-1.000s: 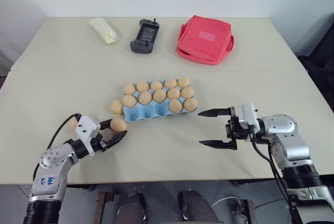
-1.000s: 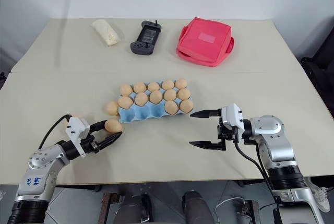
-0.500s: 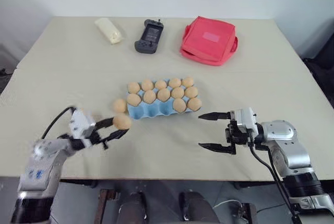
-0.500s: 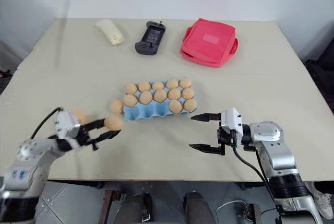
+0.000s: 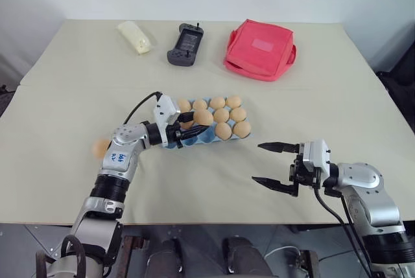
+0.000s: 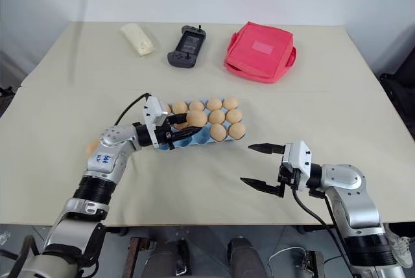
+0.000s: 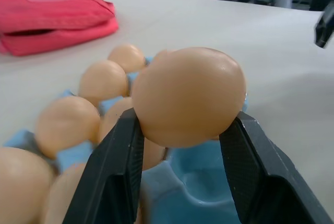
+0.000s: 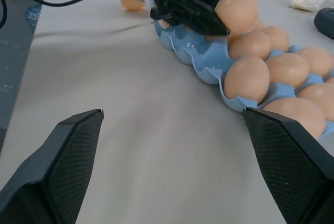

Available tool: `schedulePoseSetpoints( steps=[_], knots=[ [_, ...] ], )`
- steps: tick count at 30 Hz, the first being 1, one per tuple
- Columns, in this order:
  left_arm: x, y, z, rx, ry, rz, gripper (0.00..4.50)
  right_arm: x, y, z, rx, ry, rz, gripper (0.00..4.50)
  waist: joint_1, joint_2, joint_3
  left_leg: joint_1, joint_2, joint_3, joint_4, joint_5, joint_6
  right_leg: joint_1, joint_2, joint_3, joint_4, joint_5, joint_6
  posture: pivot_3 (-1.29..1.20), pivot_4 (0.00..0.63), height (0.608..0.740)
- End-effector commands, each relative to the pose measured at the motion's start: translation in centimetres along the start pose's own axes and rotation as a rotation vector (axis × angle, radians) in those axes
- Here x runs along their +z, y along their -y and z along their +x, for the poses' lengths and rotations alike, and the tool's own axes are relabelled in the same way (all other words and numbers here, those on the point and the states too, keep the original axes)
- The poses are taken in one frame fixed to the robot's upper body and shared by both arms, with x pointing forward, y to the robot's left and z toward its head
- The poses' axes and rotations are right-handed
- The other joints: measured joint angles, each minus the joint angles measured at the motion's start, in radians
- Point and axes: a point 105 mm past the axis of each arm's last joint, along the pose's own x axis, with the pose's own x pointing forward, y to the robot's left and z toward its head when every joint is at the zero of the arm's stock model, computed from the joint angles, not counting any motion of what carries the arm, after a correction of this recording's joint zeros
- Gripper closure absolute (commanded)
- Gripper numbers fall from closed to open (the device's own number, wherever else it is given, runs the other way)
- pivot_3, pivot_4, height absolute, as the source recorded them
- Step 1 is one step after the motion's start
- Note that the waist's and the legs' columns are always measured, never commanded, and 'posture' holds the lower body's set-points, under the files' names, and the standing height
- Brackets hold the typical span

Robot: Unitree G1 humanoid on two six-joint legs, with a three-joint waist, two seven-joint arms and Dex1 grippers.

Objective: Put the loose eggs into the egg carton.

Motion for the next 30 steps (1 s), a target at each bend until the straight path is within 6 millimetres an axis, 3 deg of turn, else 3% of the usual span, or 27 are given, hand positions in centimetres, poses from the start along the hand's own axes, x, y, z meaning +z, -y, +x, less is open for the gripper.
schedulePoseSetpoints(
  steps=[1,6,11,16,21,24,30],
  knots=[
    [0.8,0.6,0.8,-0.055,0.021,0.044,1.46,1.3,0.0,-0.3,-0.023,0.028,-0.036,0.0,0.002,0.0,0.0,0.0,0.0,0.0,0.0,0.0,0.0,0.0,0.0,0.0,0.0,0.0,0.0,0.0,0.15,0.74],
    [1.1,0.4,-0.7,-0.021,0.021,0.08,0.01,1.2,0.0,-0.1,-0.031,0.037,-0.034,0.0,0.0,0.0,0.0,0.0,0.0,0.0,0.005,-0.001,0.001,0.001,0.0,0.001,0.001,0.0,0.0,0.0,0.15,0.74],
    [2.5,-0.1,-3.2,0.036,0.041,0.116,0.01,0.9,0.1,0.1,-0.013,0.046,-0.029,0.0,0.0,0.0,0.0,0.0,0.001,-0.001,0.006,-0.001,0.001,0.002,0.0,0.0,0.003,0.0,0.0,0.0,0.15,0.74],
    [2.8,0.4,-9.5,0.128,0.026,0.07,0.01,1.0,0.5,1.3,0.044,0.085,-0.036,0.0,-0.01,0.0,0.0,0.0,0.002,0.0,0.006,-0.002,0.001,0.002,0.0,0.0,0.002,0.0,0.0,0.0,0.15,0.74],
    [1.8,0.2,-16.3,0.395,-0.029,0.064,0.01,1.6,0.9,2.8,0.089,0.134,-0.047,0.0,-0.01,0.0,0.0,0.0,0.004,-0.001,0.005,-0.002,0.001,0.001,-0.003,-0.001,0.003,-0.001,-0.001,0.0,0.15,0.74],
    [1.4,1.5,-20.1,0.509,-0.05,0.033,0.01,1.9,1.2,3.3,0.095,0.156,-0.053,0.0,-0.005,0.0,0.0,0.0,0.005,-0.001,0.005,-0.005,0.002,0.002,-0.007,-0.001,0.002,-0.001,-0.001,0.0,0.15,0.74],
    [0.5,3.5,-24.9,0.739,-0.055,-0.024,0.01,1.9,1.3,4.2,0.126,0.188,-0.05,0.0,0.002,-0.001,0.0,0.0,0.005,-0.002,0.004,-0.012,0.005,0.004,-0.01,-0.004,-0.001,-0.001,-0.003,0.0,0.15,0.74]
  ],
)
